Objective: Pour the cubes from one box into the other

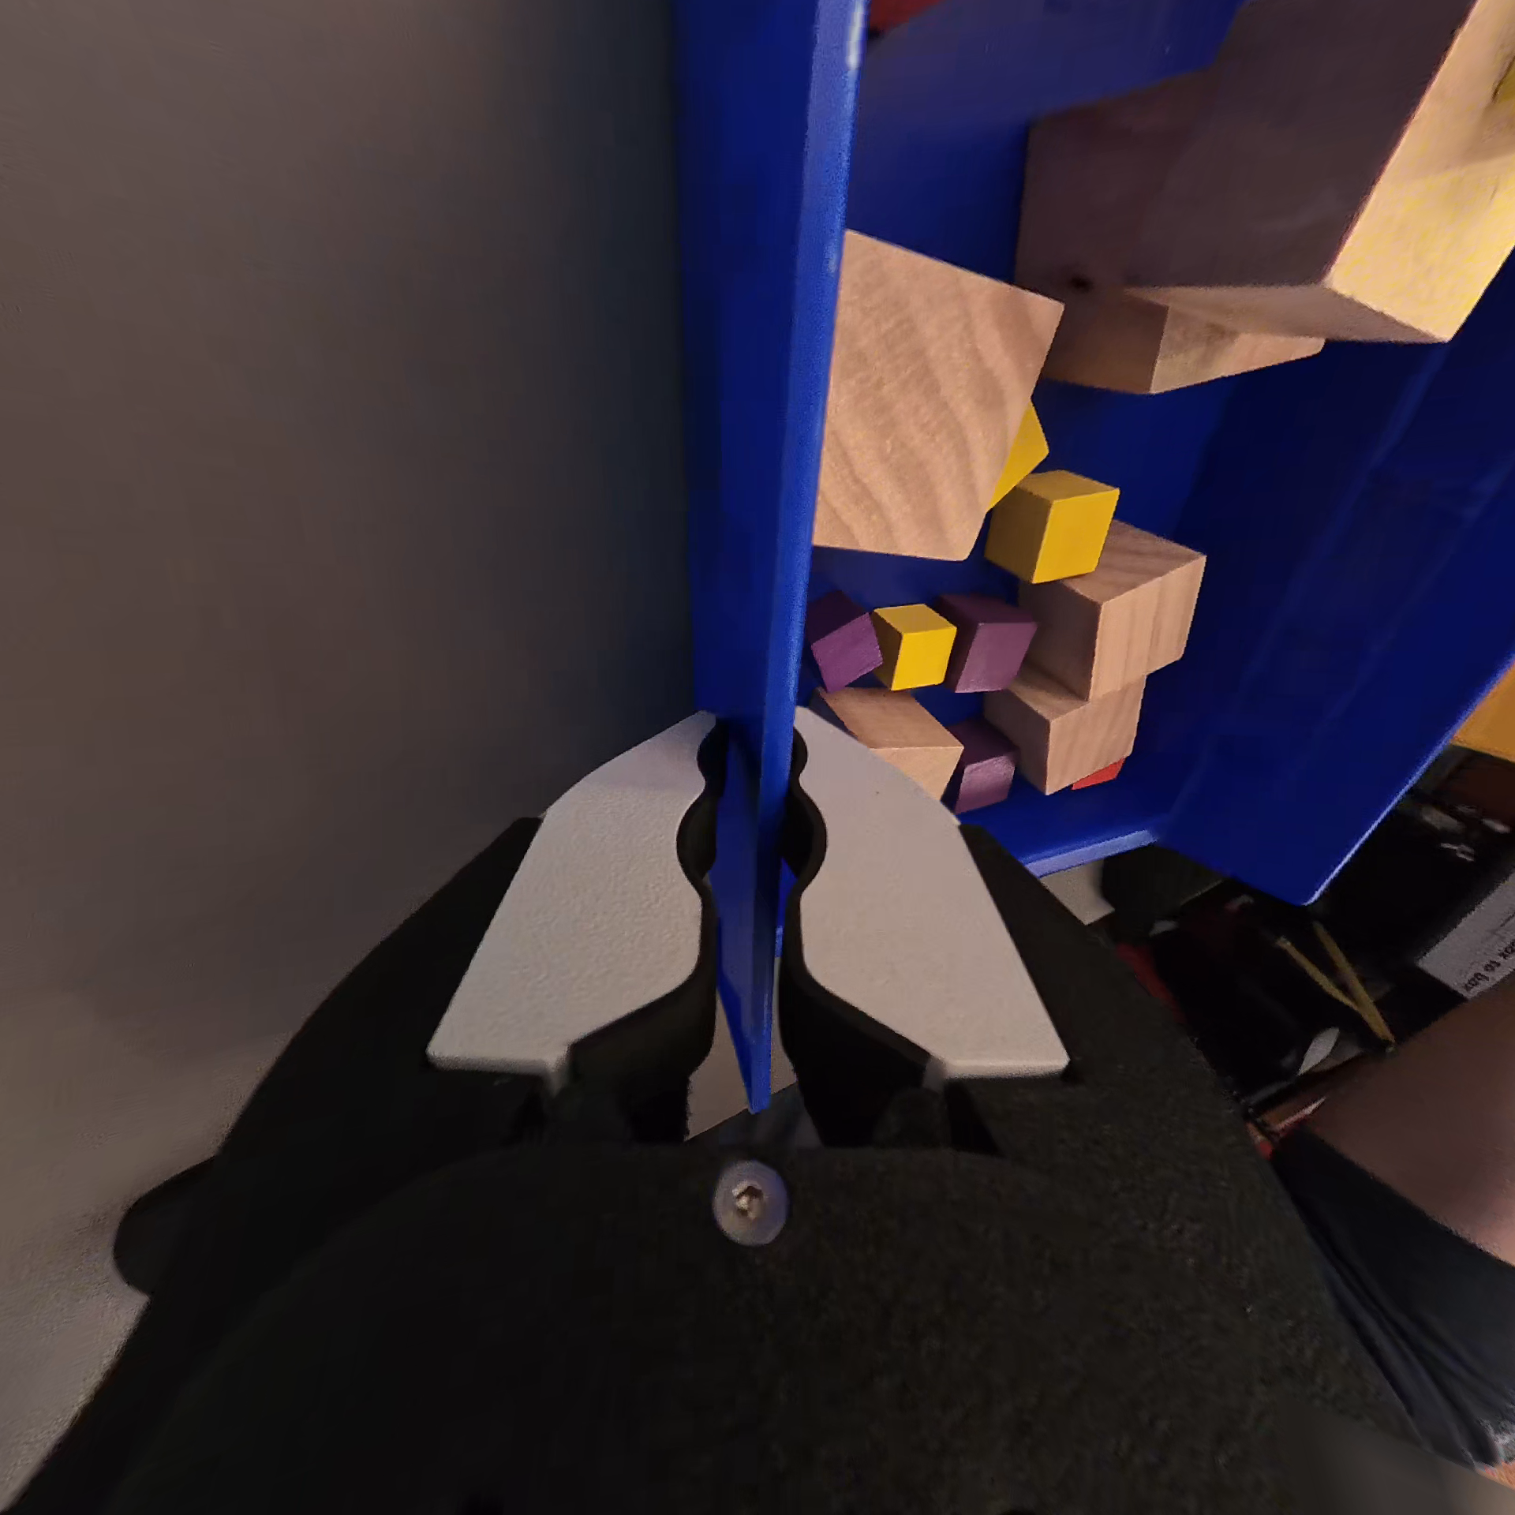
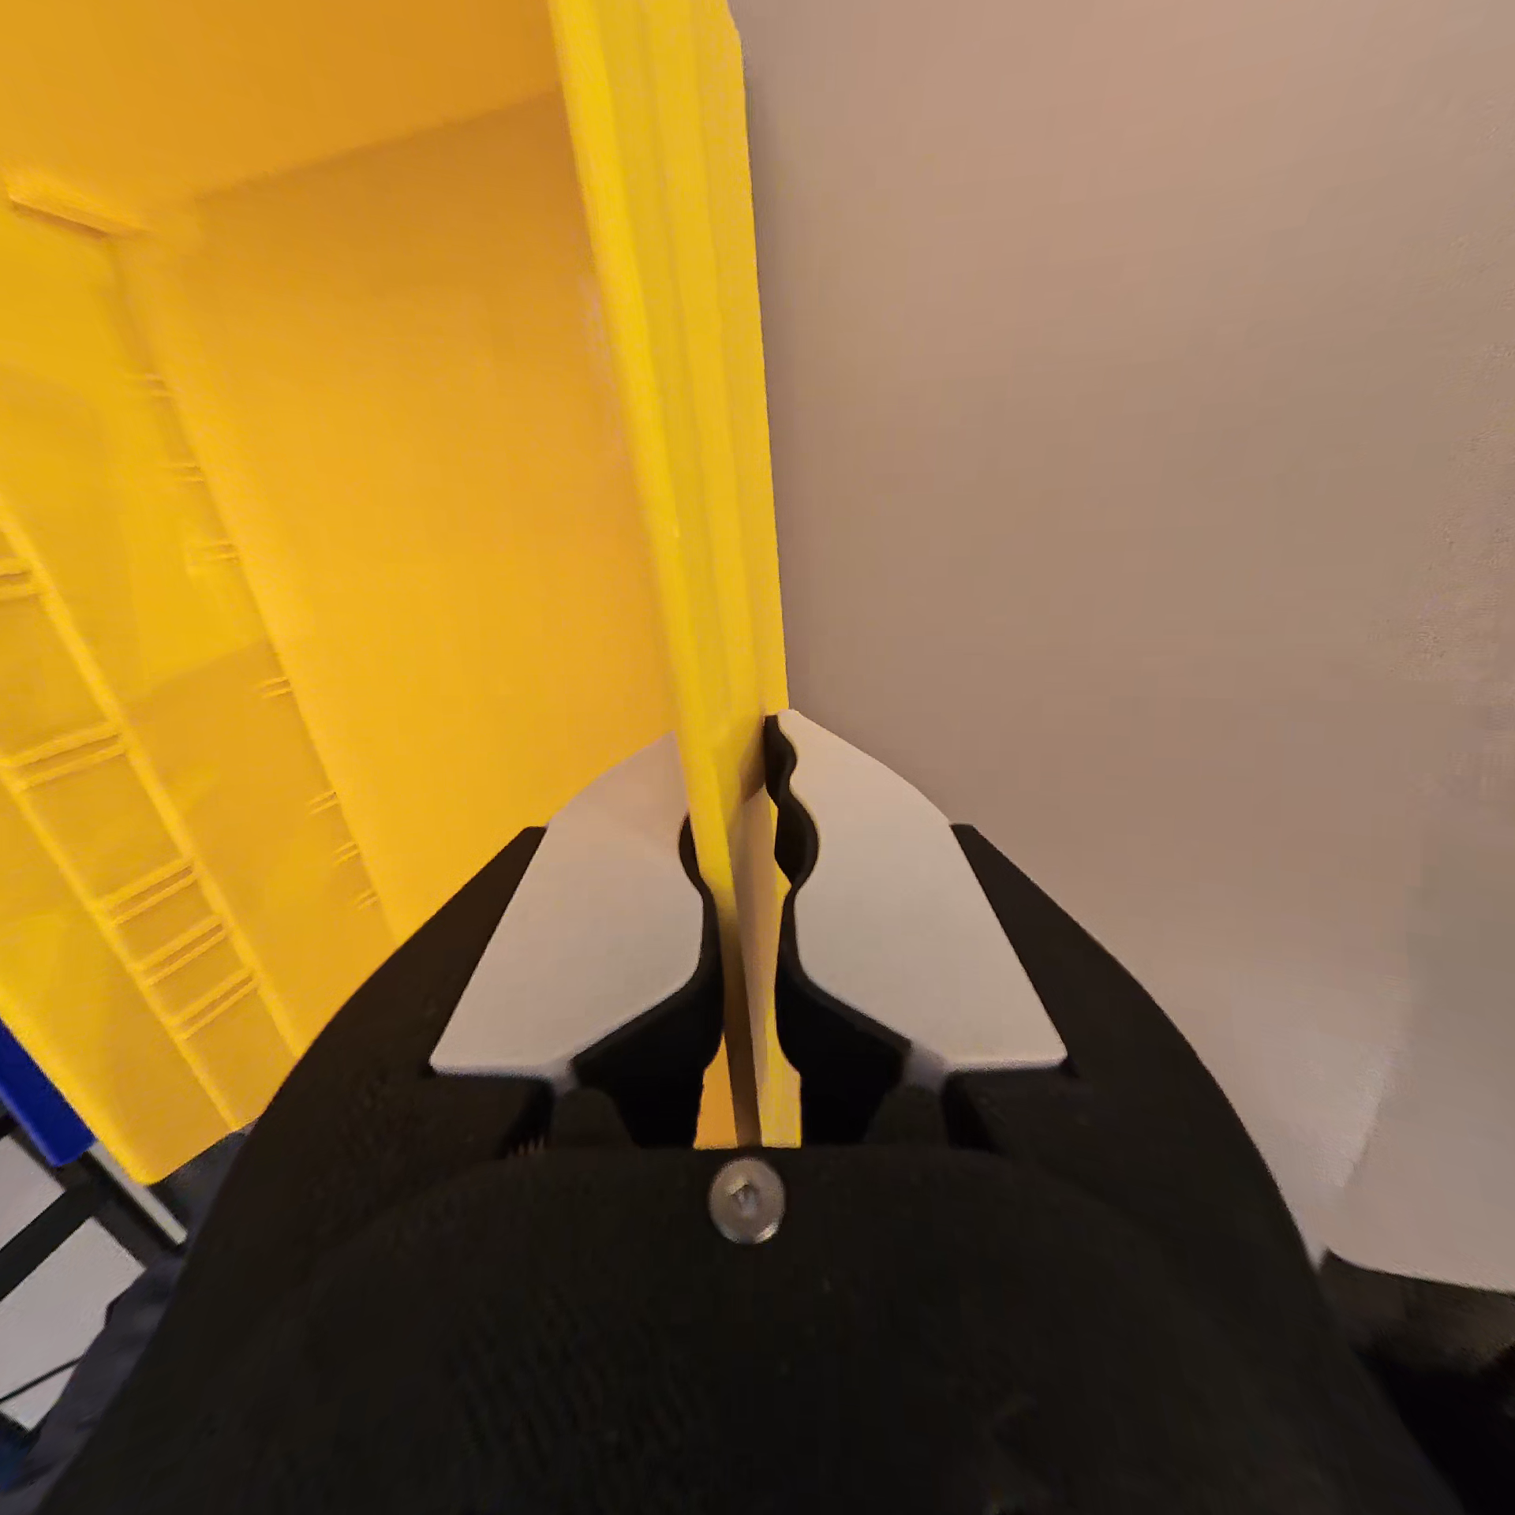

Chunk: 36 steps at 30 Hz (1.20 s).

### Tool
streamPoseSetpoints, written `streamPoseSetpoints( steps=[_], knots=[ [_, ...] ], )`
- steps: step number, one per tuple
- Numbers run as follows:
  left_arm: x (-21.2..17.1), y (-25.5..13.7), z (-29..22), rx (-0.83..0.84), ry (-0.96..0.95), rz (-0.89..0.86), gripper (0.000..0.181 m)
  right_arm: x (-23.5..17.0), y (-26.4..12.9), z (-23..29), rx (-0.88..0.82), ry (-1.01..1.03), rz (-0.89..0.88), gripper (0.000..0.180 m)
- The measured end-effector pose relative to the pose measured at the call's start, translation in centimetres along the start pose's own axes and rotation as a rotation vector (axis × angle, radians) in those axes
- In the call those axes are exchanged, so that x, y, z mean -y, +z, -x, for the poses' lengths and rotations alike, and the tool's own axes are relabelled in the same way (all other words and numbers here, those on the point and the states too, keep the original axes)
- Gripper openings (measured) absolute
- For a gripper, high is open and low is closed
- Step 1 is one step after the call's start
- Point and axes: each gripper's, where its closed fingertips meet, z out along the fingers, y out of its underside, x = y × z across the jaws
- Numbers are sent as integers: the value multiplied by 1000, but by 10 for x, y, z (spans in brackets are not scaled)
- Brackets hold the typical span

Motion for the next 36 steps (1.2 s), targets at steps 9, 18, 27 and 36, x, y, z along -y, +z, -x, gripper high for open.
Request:
streamPoseSetpoints(
  steps=[9, 18, 27, 36],
  knots=[
    [-33, -8, 21, -243, -52, -93, 26, 30, -10, 44, -54, -248, -234, 21],
    [-40, -11, 17, -411, -12, -284, 37, -23, -116, -17, -438, -641, -924, 33],
    [-39, -28, 18, -504, 12, -464, 28, -67, -88, -179, -438, -378, -981, 31],
    [-51, -70, 34, -488, 34, -679, 29, -47, -35, -224, -381, -494, -890, 30]
  ],
)
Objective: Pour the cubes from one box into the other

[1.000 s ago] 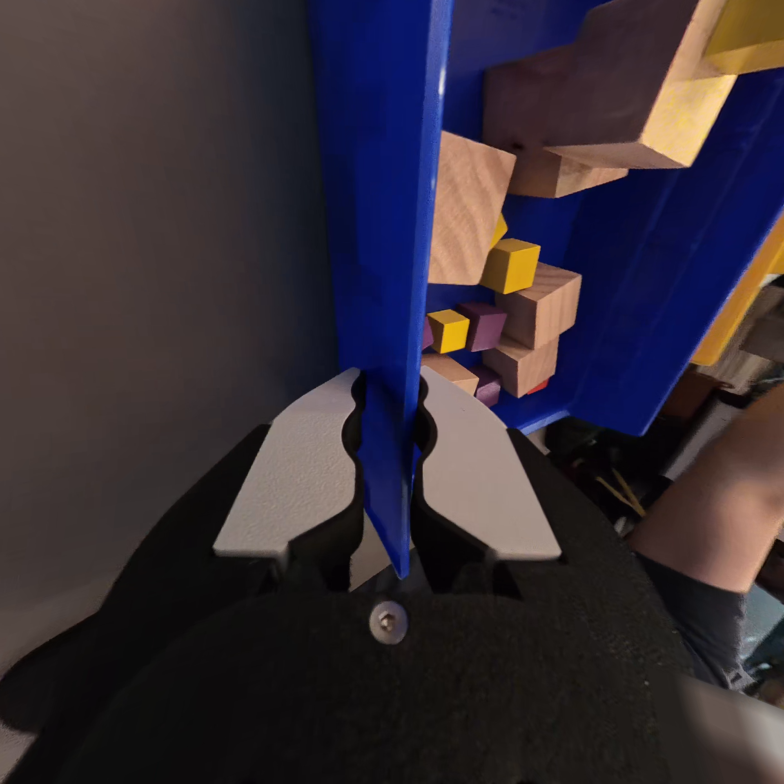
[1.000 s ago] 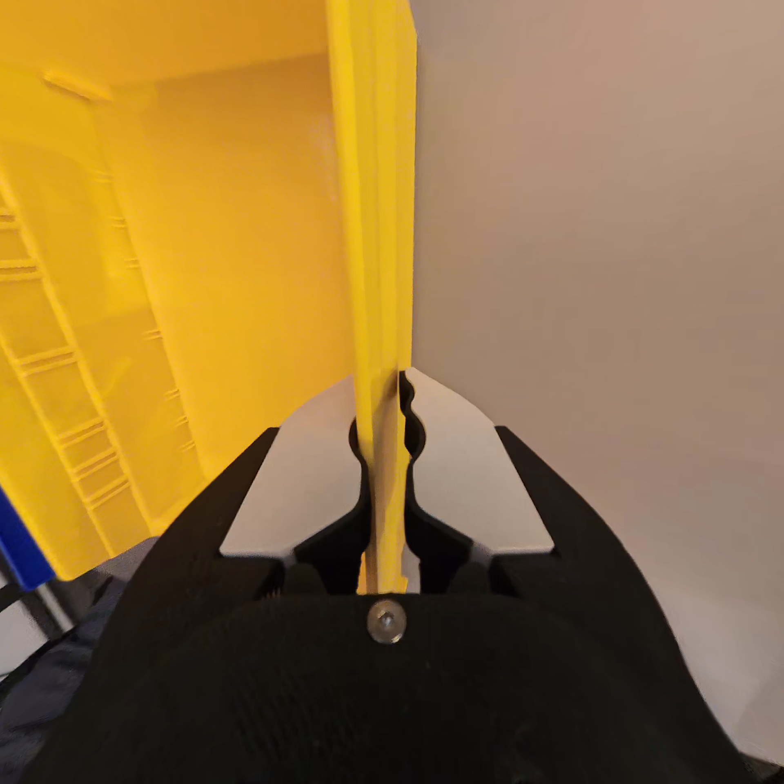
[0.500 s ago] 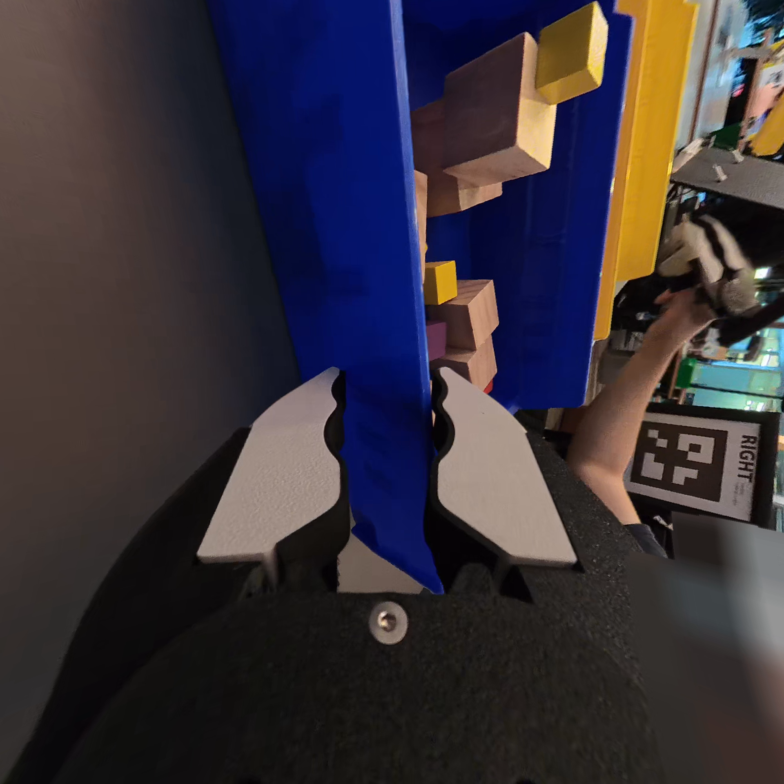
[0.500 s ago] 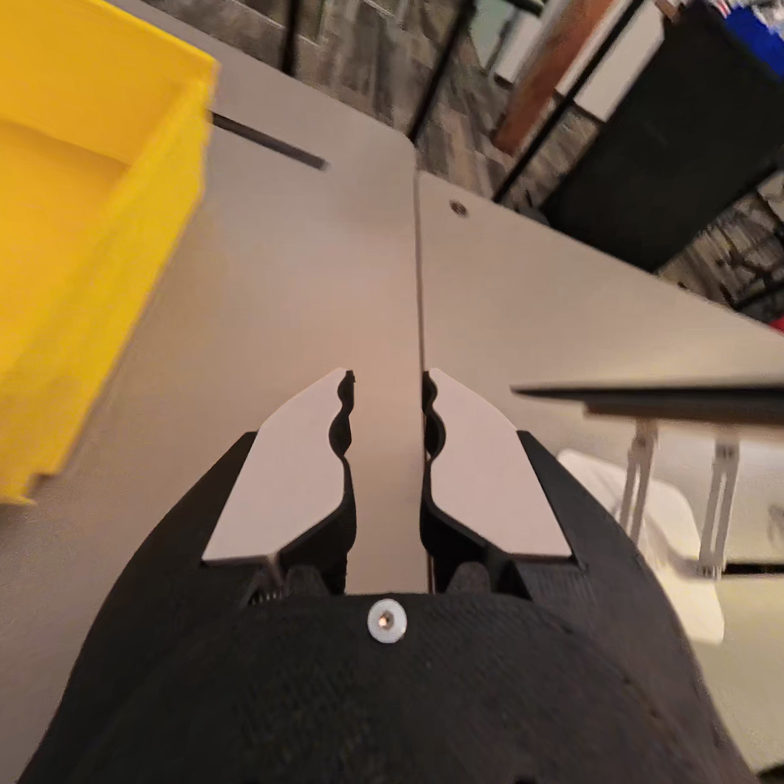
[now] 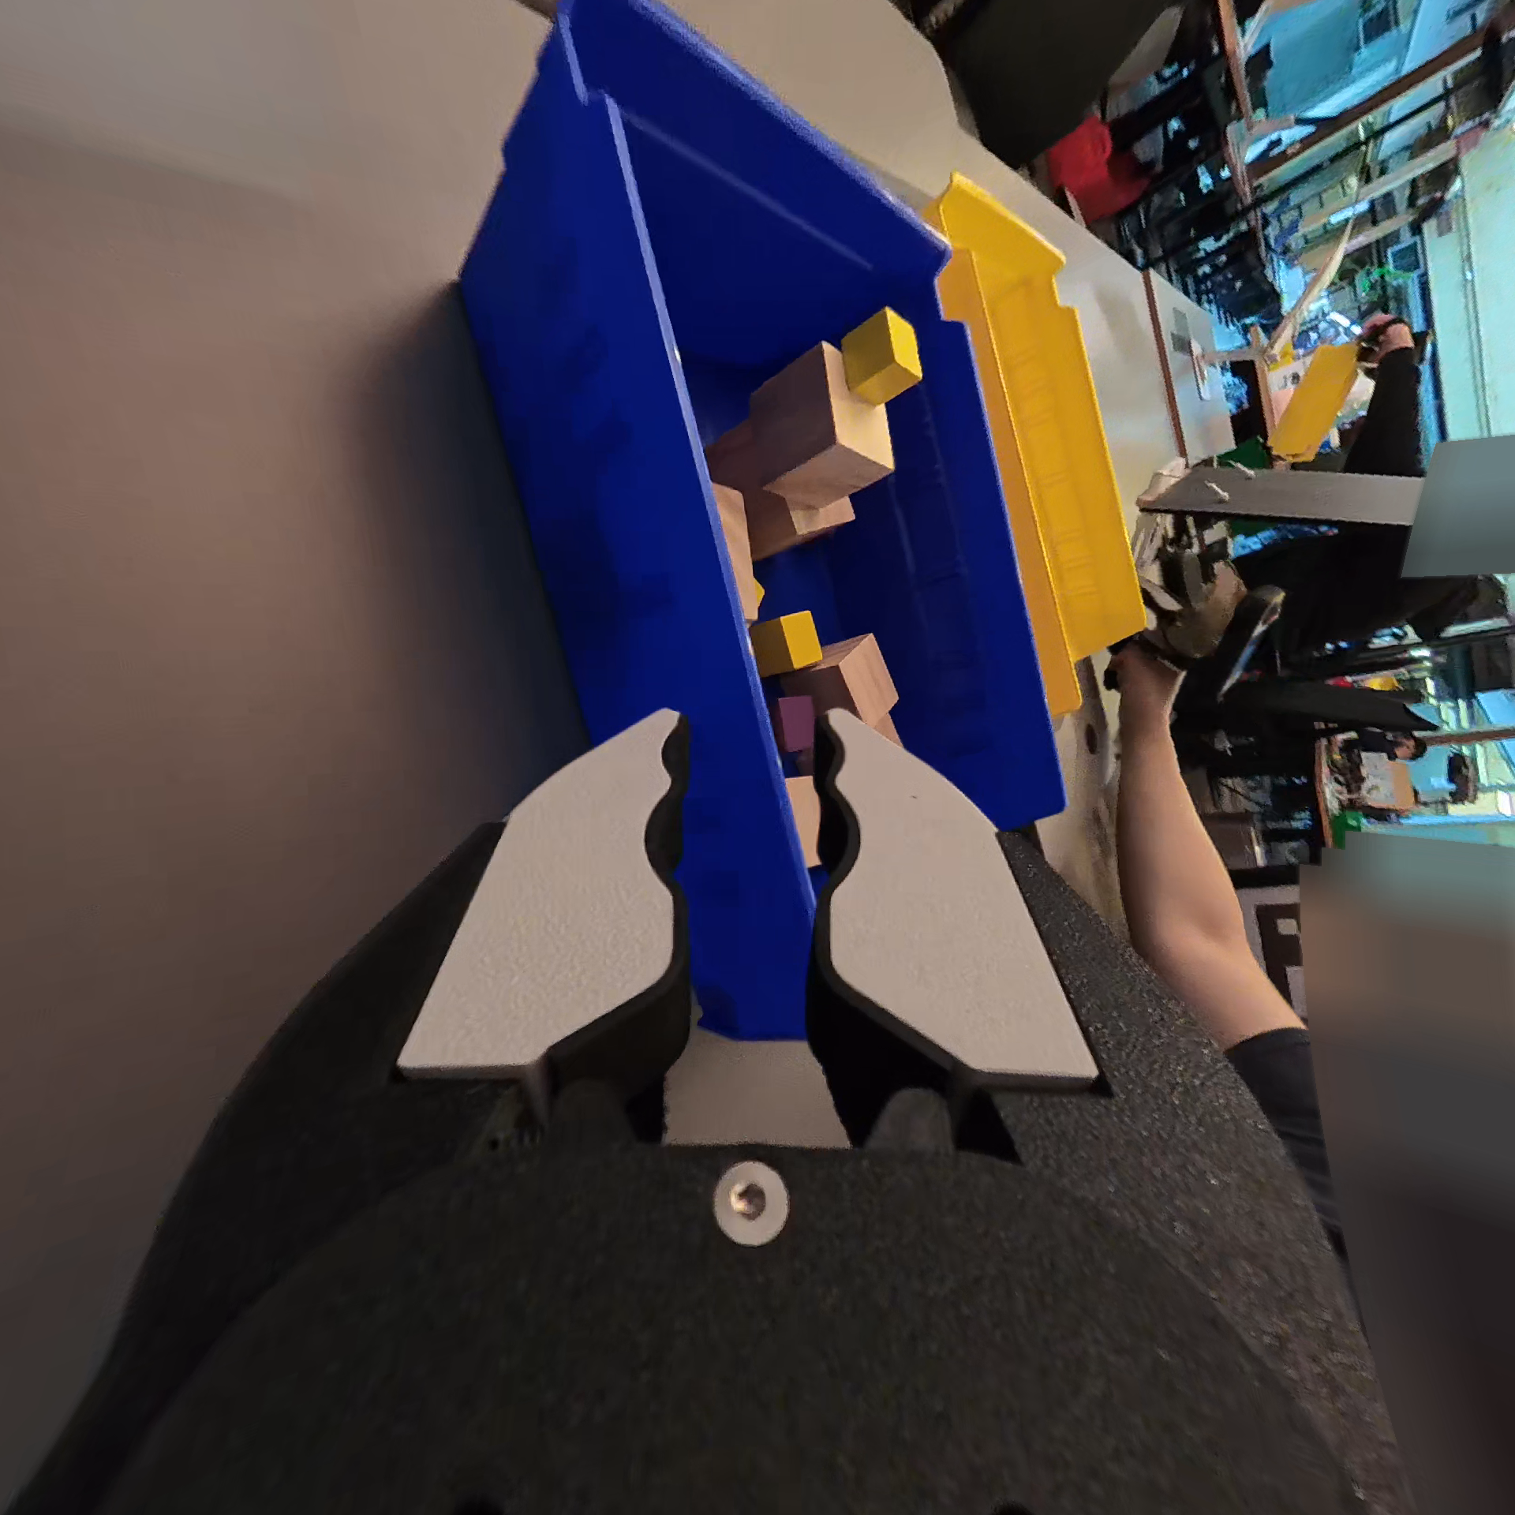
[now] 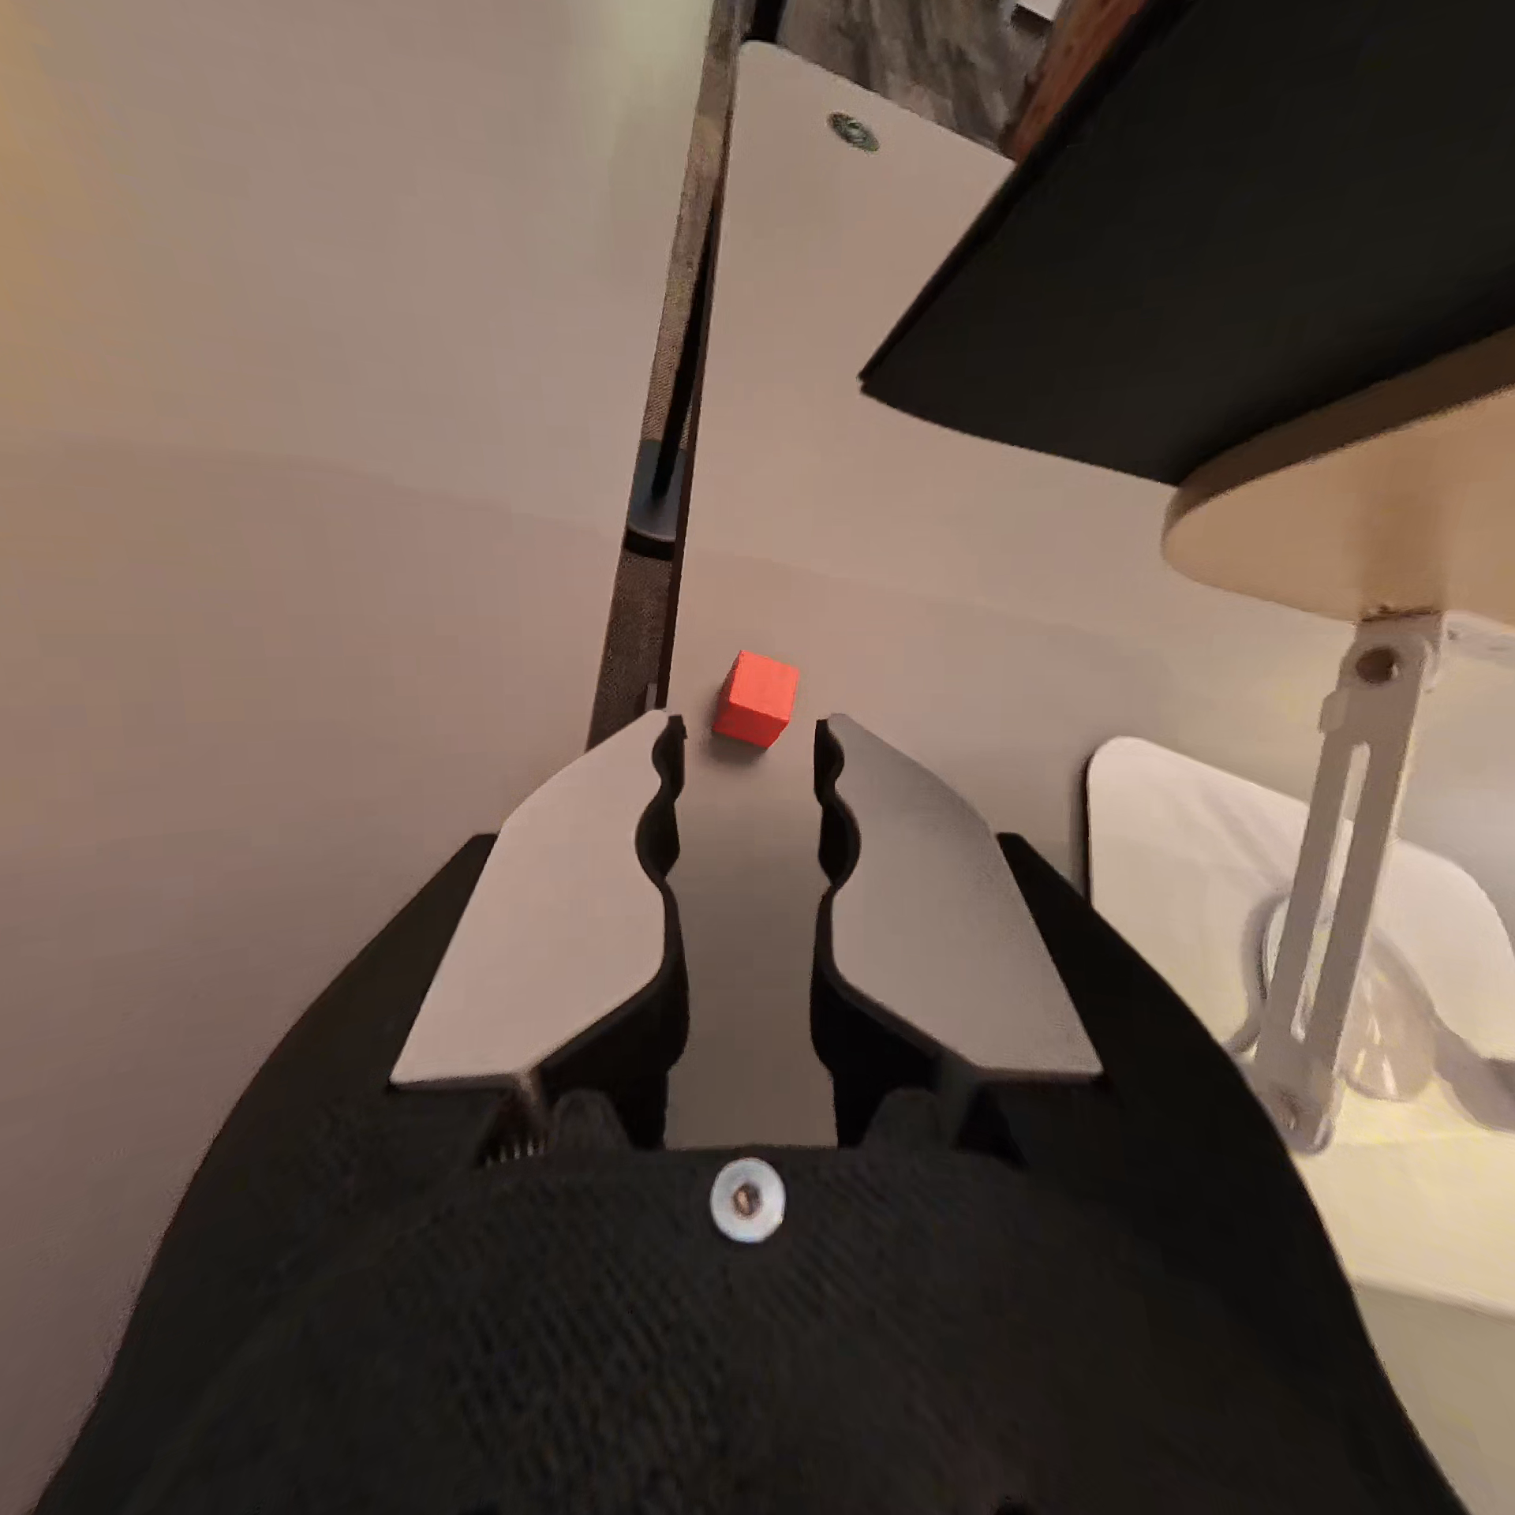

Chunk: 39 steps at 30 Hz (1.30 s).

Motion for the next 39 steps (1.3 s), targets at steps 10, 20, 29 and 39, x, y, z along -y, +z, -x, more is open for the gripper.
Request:
streamPoseSetpoints(
  steps=[10, 20, 29, 39],
  knots=[
    [1, -60, 26, 114, -20, -153, 29, -11, 26, -4, 179, -105, -68, 33],
    [-13, -93, 53, 212, -103, -225, 28, -5, 39, -3, 223, -126, -113, 43],
    [-17, -98, 50, 248, -93, -236, 27, -10, 46, 2, 252, -163, -84, 43],
    [-22, -98, 50, 260, -93, -234, 27, -15, 48, 0, 221, -243, -46, 42]
  ],
)
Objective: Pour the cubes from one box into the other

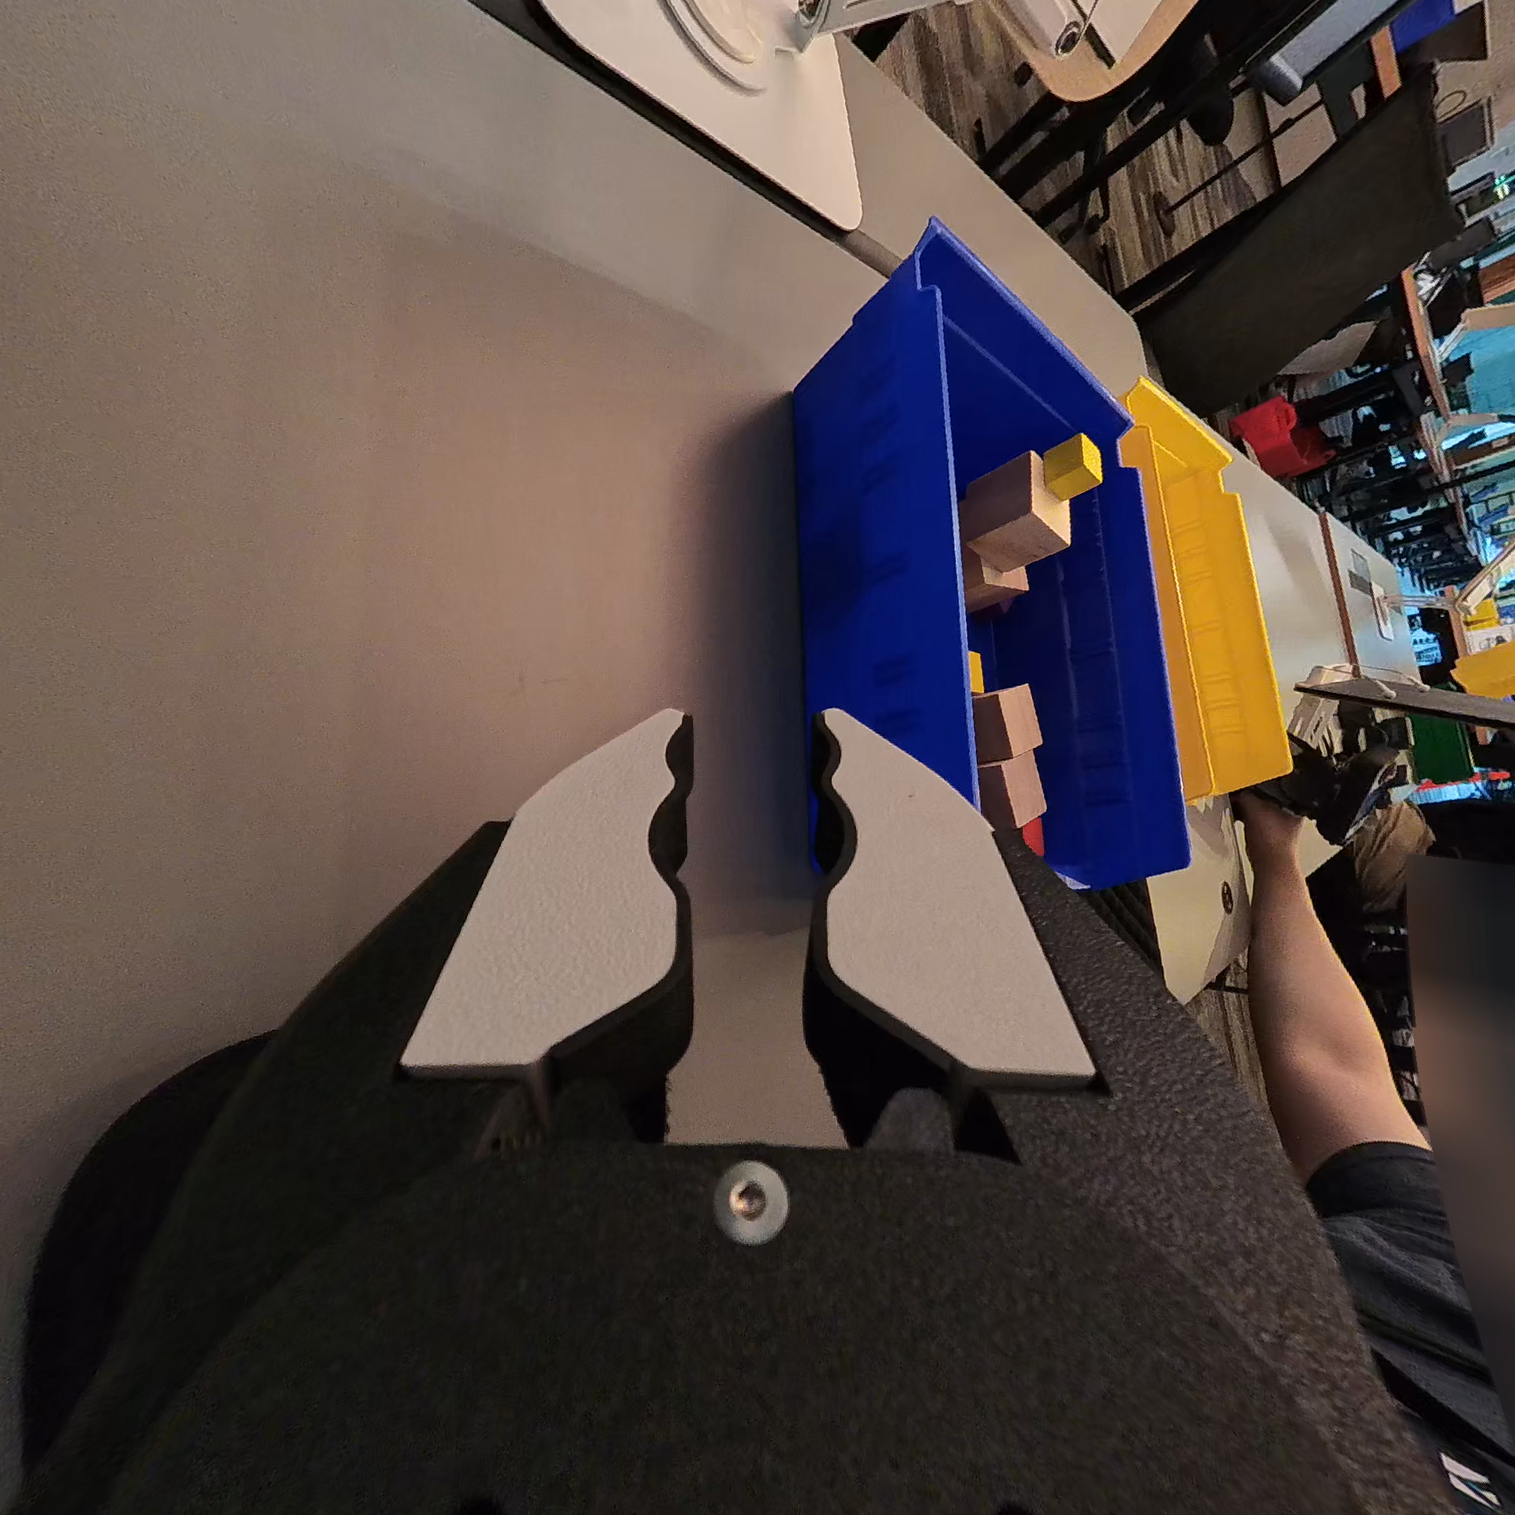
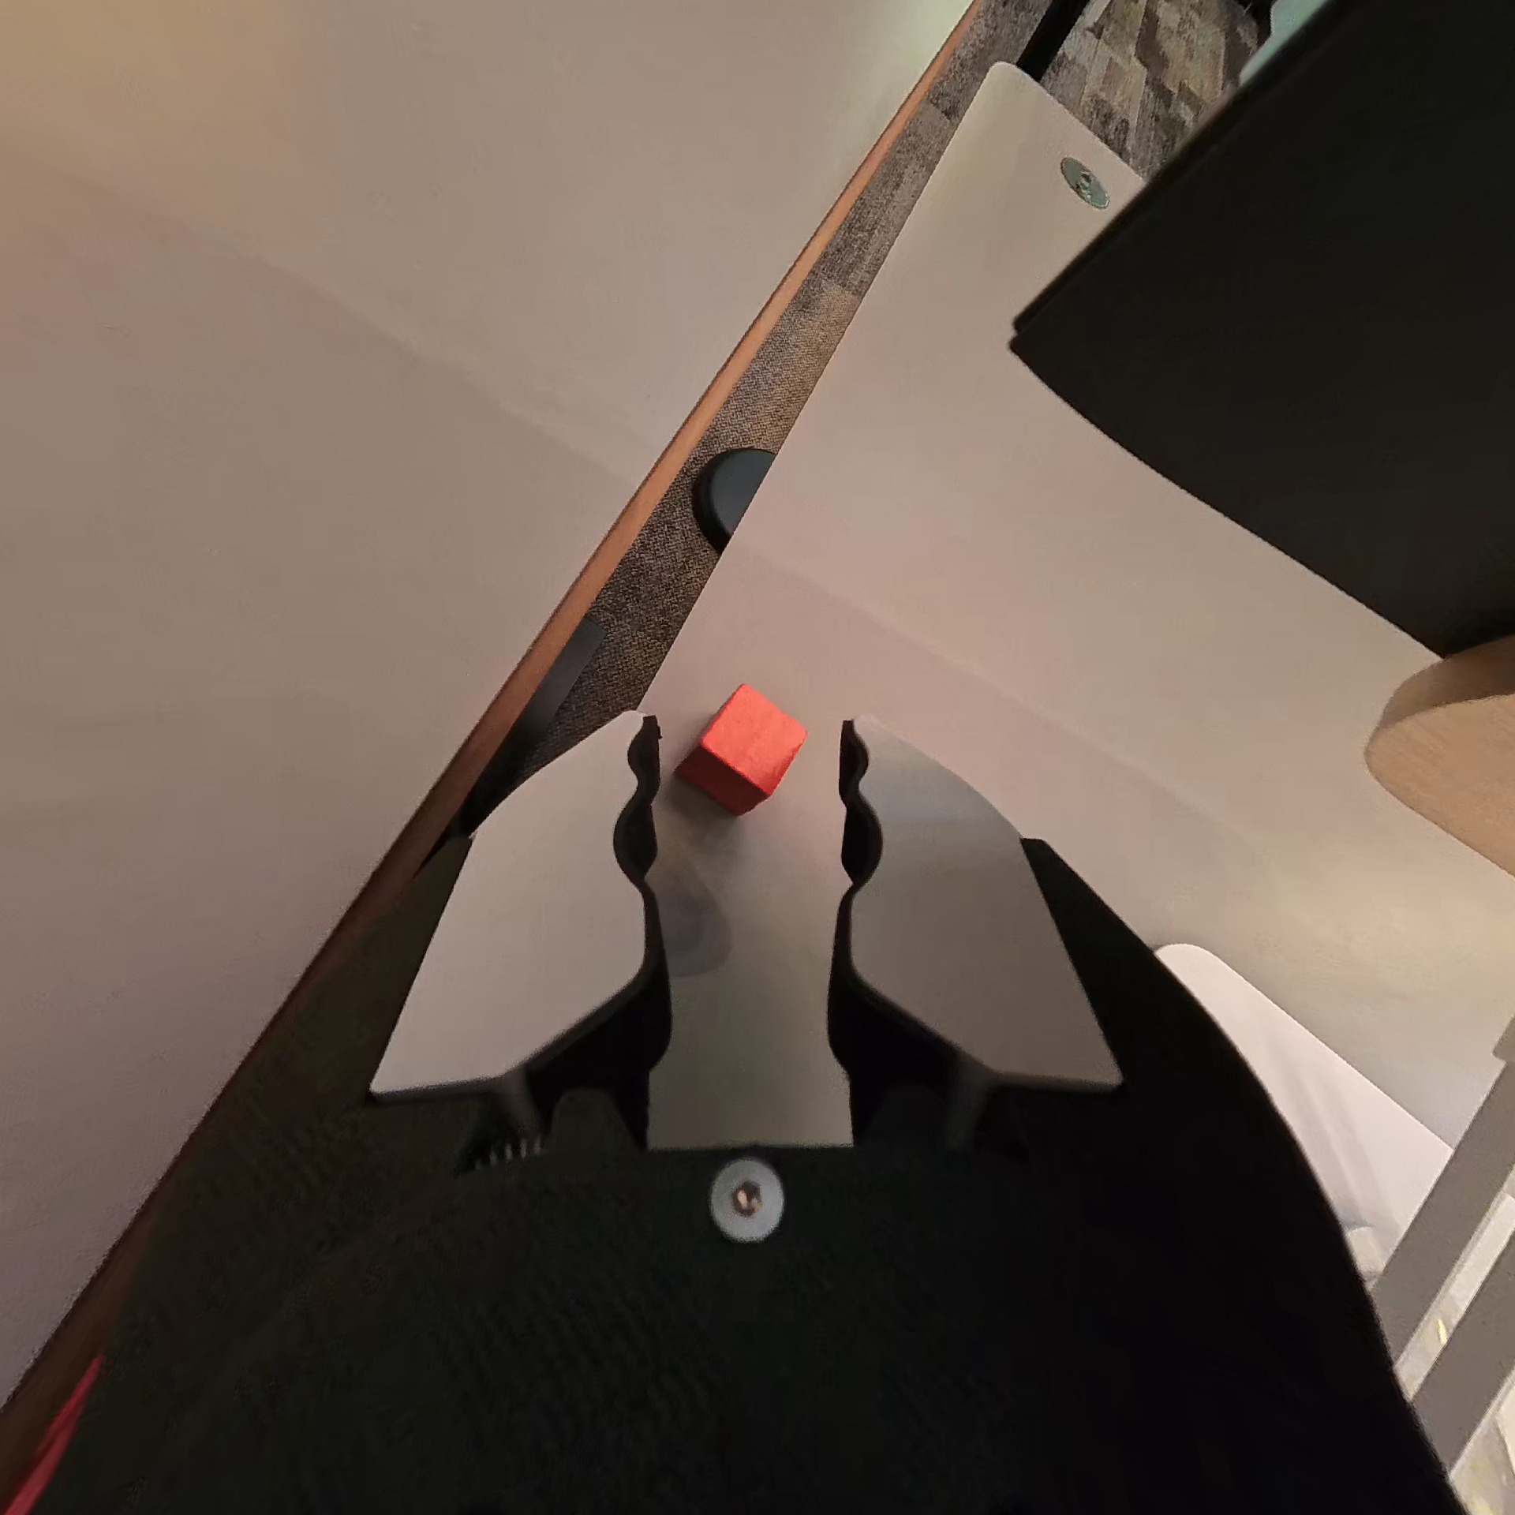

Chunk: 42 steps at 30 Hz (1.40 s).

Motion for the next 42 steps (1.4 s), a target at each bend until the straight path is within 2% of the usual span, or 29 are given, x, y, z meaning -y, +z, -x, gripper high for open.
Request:
streamPoseSetpoints(
  steps=[20, 27, 42],
  knots=[
    [-1, 0, -1, 19, 16, -19, 25, -5, 6, -6, 32, 108, 43, 40],
    [1, -4, -3, 16, 22, -37, 24, -5, 7, 0, 82, 148, 44, 24],
    [-1, -3, -4, 8, 25, -37, 24, -6, 4, 0, 14, 36, 69, 23]
  ],
)
